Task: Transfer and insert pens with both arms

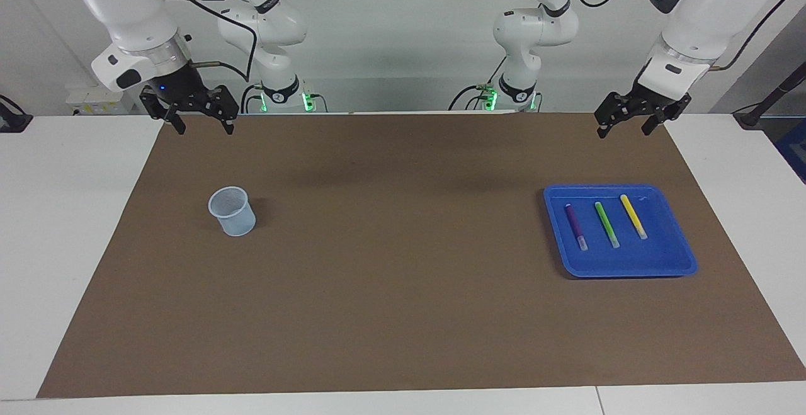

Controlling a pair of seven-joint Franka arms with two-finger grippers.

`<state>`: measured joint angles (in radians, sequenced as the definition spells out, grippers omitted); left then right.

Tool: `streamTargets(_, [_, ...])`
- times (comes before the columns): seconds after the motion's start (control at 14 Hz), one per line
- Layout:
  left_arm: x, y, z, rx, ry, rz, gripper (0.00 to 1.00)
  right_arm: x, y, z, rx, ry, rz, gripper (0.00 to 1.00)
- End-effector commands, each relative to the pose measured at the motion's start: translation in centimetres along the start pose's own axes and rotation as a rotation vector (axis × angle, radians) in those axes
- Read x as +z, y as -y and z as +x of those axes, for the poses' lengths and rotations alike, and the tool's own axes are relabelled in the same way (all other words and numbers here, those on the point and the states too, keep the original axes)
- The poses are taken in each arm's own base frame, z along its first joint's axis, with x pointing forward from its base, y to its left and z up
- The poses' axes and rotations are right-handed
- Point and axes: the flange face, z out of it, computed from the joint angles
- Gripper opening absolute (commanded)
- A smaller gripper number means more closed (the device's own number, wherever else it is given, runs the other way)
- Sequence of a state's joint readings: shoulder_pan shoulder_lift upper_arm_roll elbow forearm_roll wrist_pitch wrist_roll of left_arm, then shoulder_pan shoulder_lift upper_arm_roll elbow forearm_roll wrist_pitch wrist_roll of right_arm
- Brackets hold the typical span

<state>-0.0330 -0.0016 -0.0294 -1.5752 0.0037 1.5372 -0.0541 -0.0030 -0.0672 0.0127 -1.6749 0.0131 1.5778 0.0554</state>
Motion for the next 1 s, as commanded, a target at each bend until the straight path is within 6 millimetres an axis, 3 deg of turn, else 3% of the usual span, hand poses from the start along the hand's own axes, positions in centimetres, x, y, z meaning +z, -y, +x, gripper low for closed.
streamTargets(0.0, [-0.54, 0.13, -0.37, -0.011, -0.002, -0.01, 1.0, -0.19, -0.2, -0.03, 0.013, 0.0, 0.015, 1.0])
streamTargets(0.93, [-0.6, 0.64, -0.48, -0.02, -0.001, -0.01, 1.0, -0.19, -0.2, -0.03, 0.013, 0.0, 0.015, 1.0])
